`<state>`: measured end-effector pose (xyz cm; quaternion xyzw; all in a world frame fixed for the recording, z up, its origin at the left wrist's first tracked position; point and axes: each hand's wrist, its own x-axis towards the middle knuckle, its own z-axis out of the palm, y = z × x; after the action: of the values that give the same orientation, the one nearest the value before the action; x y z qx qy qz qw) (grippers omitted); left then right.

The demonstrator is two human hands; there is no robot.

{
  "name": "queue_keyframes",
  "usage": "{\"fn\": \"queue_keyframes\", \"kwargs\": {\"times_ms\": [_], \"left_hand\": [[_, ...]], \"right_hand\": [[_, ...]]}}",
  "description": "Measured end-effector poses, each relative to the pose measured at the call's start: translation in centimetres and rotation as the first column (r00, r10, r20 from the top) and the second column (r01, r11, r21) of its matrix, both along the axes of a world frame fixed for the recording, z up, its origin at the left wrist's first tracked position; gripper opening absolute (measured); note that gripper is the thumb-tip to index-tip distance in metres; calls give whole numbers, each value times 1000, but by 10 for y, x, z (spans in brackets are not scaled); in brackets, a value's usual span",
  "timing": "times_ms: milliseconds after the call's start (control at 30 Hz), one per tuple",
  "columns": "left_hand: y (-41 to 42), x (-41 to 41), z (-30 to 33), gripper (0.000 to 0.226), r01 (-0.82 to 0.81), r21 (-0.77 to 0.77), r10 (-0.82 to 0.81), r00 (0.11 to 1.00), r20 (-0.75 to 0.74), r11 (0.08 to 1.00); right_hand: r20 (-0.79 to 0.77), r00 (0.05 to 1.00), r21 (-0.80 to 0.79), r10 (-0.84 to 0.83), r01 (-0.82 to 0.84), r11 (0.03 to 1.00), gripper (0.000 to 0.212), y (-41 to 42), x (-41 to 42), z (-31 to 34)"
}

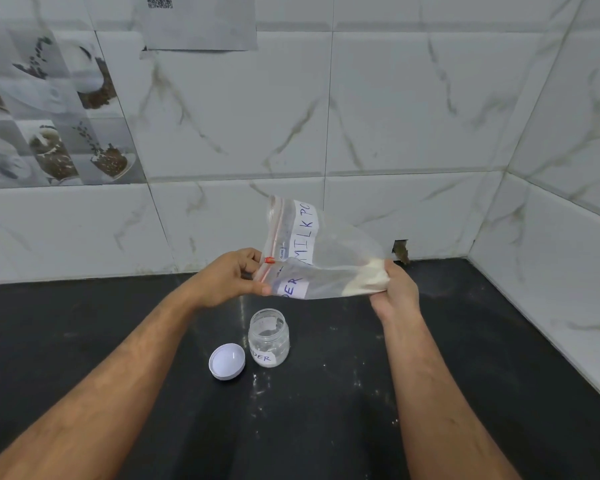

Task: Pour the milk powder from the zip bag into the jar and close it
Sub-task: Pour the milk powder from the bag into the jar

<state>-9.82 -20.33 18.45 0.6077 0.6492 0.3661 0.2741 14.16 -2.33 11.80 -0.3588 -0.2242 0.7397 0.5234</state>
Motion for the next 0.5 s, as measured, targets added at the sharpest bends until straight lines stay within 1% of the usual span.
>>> {"fn": "queue_keyframes", "kwargs": {"times_ms": [67,133,167,233,300,367,400,433,467,500], "left_hand": [[2,-2,1,7,-42,41,42,999,-9,998],[5,-1,-1,14,-106,81,105,994,23,991],[6,-1,-3,20,-140,91,134,989,69,986],[6,0,-8,45,-213,85,196,966,169,973],[6,2,-15,65,-275,57,254,936,243,960],[8,2,-22,82,-309,58,287,927,241,949],[8,2,-25,86,-322,68,299,925,236,944],[8,3,-28,85,-342,82,315,919,235,936],[9,4,-31,75,-358,99,327,915,239,929],[9,5,-33,59,-364,113,329,913,242,925]], "right_hand": [[-44,999,-24,-9,8,1000,16,-2,-2,0],[-61,998,-25,-3,1,1000,14,-4,-5,-2],[-65,998,-13,-1,0,1000,13,-5,-5,-4],[-64,998,19,-2,3,1000,12,-6,-6,-5],[-37,999,70,-15,18,997,13,-7,-6,-7],[5,999,111,-37,36,993,12,-7,-8,-8],[26,998,122,-52,48,991,11,-7,-8,-8],[51,996,131,-69,62,989,10,-8,-10,-8],[75,994,138,-85,74,988,11,-9,-11,-8],[91,991,140,-95,81,987,11,-10,-12,-9]]}}
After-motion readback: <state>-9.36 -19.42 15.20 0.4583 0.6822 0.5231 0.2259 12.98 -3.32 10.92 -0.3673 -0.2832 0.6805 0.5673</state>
